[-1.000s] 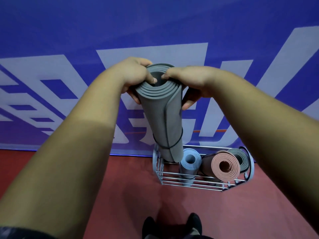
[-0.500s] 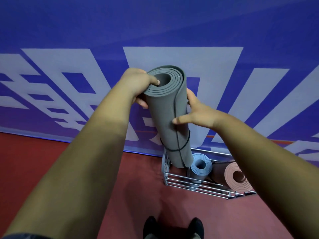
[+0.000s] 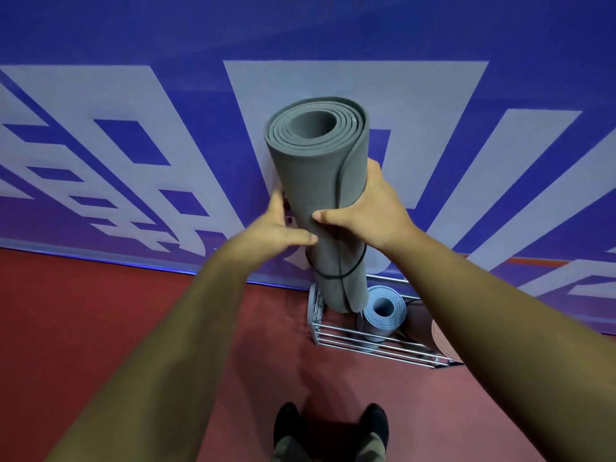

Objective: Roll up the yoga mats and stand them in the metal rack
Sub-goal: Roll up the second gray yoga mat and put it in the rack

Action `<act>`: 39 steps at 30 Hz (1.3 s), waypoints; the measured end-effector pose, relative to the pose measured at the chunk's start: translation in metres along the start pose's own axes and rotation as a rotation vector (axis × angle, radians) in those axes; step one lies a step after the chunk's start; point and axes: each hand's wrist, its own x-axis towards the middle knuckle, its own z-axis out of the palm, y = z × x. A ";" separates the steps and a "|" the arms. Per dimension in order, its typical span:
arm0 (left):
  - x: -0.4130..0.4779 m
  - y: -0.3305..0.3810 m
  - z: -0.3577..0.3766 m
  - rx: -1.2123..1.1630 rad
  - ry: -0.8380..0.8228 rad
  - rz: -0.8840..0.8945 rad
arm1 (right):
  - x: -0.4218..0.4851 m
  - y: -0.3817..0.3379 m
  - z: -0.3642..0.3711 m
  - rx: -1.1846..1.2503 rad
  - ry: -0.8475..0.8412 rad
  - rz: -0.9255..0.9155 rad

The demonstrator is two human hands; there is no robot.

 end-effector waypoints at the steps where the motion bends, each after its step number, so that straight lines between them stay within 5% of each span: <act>1: 0.001 -0.009 0.006 0.014 -0.007 0.000 | -0.001 0.001 0.001 -0.001 0.008 -0.001; 5: 0.010 -0.020 0.020 -0.034 0.115 0.062 | -0.002 0.006 0.003 0.010 0.050 -0.014; 15: 0.018 -0.032 0.037 -0.042 0.103 0.068 | -0.011 0.040 0.006 0.070 0.067 0.019; 27: 0.039 -0.102 0.065 0.090 0.043 -0.113 | -0.027 0.136 0.019 -0.034 -0.106 0.108; 30: 0.033 -0.101 0.067 -0.053 -0.037 -0.263 | -0.030 0.186 0.031 -0.134 -0.175 0.155; 35: 0.032 -0.092 0.054 -0.743 -0.162 -0.377 | -0.043 0.199 0.041 -0.011 -0.226 0.247; 39: 0.045 -0.086 0.062 -0.551 -0.183 -0.418 | -0.046 0.201 0.037 0.113 -0.368 0.448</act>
